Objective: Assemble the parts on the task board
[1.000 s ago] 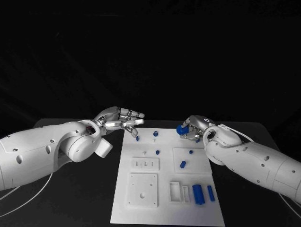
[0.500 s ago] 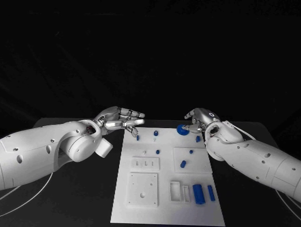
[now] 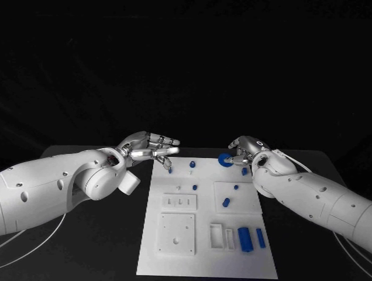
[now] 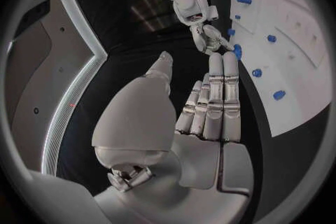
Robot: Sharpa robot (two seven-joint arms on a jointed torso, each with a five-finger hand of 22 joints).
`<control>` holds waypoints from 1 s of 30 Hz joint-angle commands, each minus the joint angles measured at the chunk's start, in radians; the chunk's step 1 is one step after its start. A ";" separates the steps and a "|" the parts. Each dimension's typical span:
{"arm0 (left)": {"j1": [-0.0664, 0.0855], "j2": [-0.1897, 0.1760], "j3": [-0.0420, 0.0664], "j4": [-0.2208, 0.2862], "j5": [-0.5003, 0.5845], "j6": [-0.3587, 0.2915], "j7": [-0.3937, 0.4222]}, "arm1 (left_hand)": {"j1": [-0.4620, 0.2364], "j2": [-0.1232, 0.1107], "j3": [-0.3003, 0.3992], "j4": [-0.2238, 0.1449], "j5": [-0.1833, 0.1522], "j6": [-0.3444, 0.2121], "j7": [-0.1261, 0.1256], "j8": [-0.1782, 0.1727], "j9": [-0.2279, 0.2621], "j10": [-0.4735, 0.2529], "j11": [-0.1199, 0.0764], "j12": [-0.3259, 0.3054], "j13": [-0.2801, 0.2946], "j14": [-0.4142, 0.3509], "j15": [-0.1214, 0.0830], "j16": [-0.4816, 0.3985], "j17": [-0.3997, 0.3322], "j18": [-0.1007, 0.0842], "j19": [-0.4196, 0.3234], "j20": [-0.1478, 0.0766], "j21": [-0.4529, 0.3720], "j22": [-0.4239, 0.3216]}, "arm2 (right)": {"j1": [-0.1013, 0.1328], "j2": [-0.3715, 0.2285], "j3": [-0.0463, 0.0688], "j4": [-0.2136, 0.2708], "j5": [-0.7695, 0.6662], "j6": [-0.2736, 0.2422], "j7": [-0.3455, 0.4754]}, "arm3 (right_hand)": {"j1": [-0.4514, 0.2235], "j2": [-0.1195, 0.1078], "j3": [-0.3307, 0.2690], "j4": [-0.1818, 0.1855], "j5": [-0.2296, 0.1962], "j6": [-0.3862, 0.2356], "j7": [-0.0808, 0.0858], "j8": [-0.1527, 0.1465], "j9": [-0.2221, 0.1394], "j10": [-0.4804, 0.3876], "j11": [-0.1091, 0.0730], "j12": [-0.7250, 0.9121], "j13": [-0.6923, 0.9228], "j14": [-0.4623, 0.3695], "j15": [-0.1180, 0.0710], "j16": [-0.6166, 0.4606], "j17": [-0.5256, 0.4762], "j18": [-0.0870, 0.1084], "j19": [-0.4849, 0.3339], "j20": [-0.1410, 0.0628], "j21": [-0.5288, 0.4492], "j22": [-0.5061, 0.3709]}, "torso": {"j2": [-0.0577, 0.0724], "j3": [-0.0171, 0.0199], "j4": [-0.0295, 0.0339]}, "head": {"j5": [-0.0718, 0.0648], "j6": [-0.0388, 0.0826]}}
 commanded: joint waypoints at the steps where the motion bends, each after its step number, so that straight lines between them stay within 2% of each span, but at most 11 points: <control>1: 0.001 0.003 0.001 0.003 0.000 0.003 0.004 | 0.001 0.009 -0.002 -0.007 -0.005 0.000 0.002 -0.002 -0.001 -0.003 -0.003 0.001 0.000 0.004 0.000 0.000 0.001 0.006 0.004 -0.005 -0.005 0.001 | 0.001 0.006 0.001 -0.008 0.020 0.069 0.024 | 0.008 -0.009 -0.027 0.033 -0.006 -0.031 0.003 -0.006 -0.002 -0.002 0.007 -0.001 0.002 0.003 -0.001 0.004 0.006 0.004 0.035 0.002 0.005 0.124 | 0.000 0.0010 -0.0016 | 0.003 -0.002; 4: 0.001 0.003 0.001 0.002 0.000 0.001 0.003 | 0.001 0.010 -0.002 -0.007 -0.005 0.000 0.002 -0.002 -0.001 -0.003 -0.003 0.001 0.000 0.004 0.000 0.000 0.001 0.005 0.004 -0.005 -0.005 0.001 | 0.001 0.012 0.001 -0.014 0.030 0.072 0.030 | 0.010 -0.012 -0.036 0.051 -0.007 -0.036 0.003 -0.006 -0.002 -0.001 0.007 0.002 0.004 0.004 -0.001 0.008 0.012 0.005 0.036 0.002 0.008 0.124 | 0.000 0.0022 -0.0029 | 0.003 -0.002; 6: 0.001 0.004 0.001 0.002 0.000 0.001 0.002 | 0.002 0.012 -0.001 -0.008 -0.005 0.002 0.002 -0.001 -0.001 -0.002 -0.003 0.001 0.000 0.004 0.000 0.000 0.001 0.005 0.004 -0.005 -0.005 0.001 | 0.002 0.015 0.001 -0.017 0.034 0.073 0.032 | 0.018 -0.013 -0.042 0.069 -0.006 -0.038 0.004 -0.005 -0.002 0.000 0.008 0.006 0.007 0.003 0.000 0.010 0.016 0.007 0.037 0.004 0.011 0.125 | 0.000 0.0017 -0.0028 | 0.002 -0.002; 11: 0.001 0.006 0.001 0.001 0.001 -0.001 0.000 | 0.002 0.012 -0.001 -0.008 -0.005 0.002 0.002 -0.001 -0.001 -0.002 -0.003 0.001 0.000 0.004 0.000 0.000 0.001 0.005 0.004 -0.005 -0.005 0.001 | 0.004 0.020 0.001 -0.021 0.040 0.083 0.033 | 0.019 -0.011 -0.045 0.075 -0.006 -0.038 0.004 -0.005 -0.002 0.000 0.008 0.008 0.008 0.004 0.000 0.011 0.018 0.008 0.037 0.004 0.012 0.125 | 0.000 0.0008 -0.0024 | 0.002 -0.004; 15: 0.001 0.007 0.001 -0.001 0.001 0.000 -0.002 | 0.002 0.012 -0.001 -0.008 -0.005 0.002 0.002 -0.001 -0.001 -0.002 -0.003 0.001 0.000 0.004 0.000 0.000 0.001 0.005 0.004 -0.005 -0.005 0.001 | 0.005 0.020 0.001 -0.023 0.038 0.095 0.031 | 0.027 -0.001 -0.038 0.069 -0.006 0.001 0.001 -0.002 0.001 0.001 0.007 0.010 0.009 0.004 -0.001 0.011 0.019 0.008 0.037 0.004 0.014 0.125 | 0.000 0.0006 -0.0017 | -0.003 -0.005; 20: 0.001 0.008 0.001 -0.002 0.001 0.000 -0.003 | 0.001 0.013 -0.002 -0.008 -0.005 0.002 0.002 -0.001 -0.001 -0.002 -0.003 0.001 0.000 0.004 0.000 0.000 0.001 0.006 0.004 -0.005 -0.005 0.001 | 0.006 0.020 0.001 -0.027 0.036 0.112 0.031 | 0.024 0.016 -0.014 0.036 -0.002 0.027 0.000 -0.002 0.002 0.002 0.005 0.013 0.011 0.005 -0.002 0.013 0.021 0.007 0.037 0.003 0.018 0.126 | 0.000 0.0011 -0.0039 | 0.000 -0.007; 23: 0.001 0.010 0.001 -0.003 0.001 0.001 -0.003 | -0.002 0.018 -0.004 -0.013 -0.005 0.004 0.003 -0.001 0.000 -0.002 -0.002 0.001 0.000 0.004 0.000 0.000 0.001 0.006 0.004 -0.004 -0.005 0.002 | 0.006 0.021 0.001 -0.027 0.034 0.119 0.031 | 0.020 0.029 0.009 0.013 0.005 0.066 -0.002 -0.001 0.003 0.002 0.003 0.016 0.013 0.005 -0.003 0.014 0.022 0.006 0.036 0.002 0.020 0.126 | 0.000 0.0008 -0.0030 | -0.001 -0.010; 28: 0.000 0.010 0.001 -0.004 0.003 0.002 -0.005 | -0.006 0.026 -0.005 -0.015 -0.005 0.001 0.004 -0.002 -0.001 -0.002 -0.001 0.001 0.000 0.004 0.001 0.000 0.001 0.006 0.004 -0.004 -0.005 0.002 | 0.006 0.020 0.001 -0.027 0.031 0.127 0.030 | 0.006 0.054 0.041 -0.028 0.009 0.082 -0.002 -0.001 0.003 0.003 0.002 0.018 0.015 0.006 -0.004 0.015 0.024 0.005 0.036 0.001 0.023 0.126 | 0.000 0.0018 -0.0024 | 0.000 -0.012; 30: 0.000 0.010 0.001 -0.005 0.004 0.003 -0.005 | -0.006 0.027 -0.005 -0.015 -0.005 0.001 0.005 -0.002 -0.001 -0.003 0.000 0.001 0.000 0.004 0.001 0.000 0.001 0.006 0.004 -0.004 -0.005 0.002 | 0.006 0.019 0.001 -0.028 0.029 0.129 0.029 | 0.005 0.056 0.043 -0.029 0.010 0.084 -0.002 -0.001 0.003 0.003 0.002 0.018 0.015 0.006 -0.004 0.016 0.024 0.005 0.036 0.001 0.024 0.126 | 0.000 0.0017 -0.0025 | 0.000 -0.013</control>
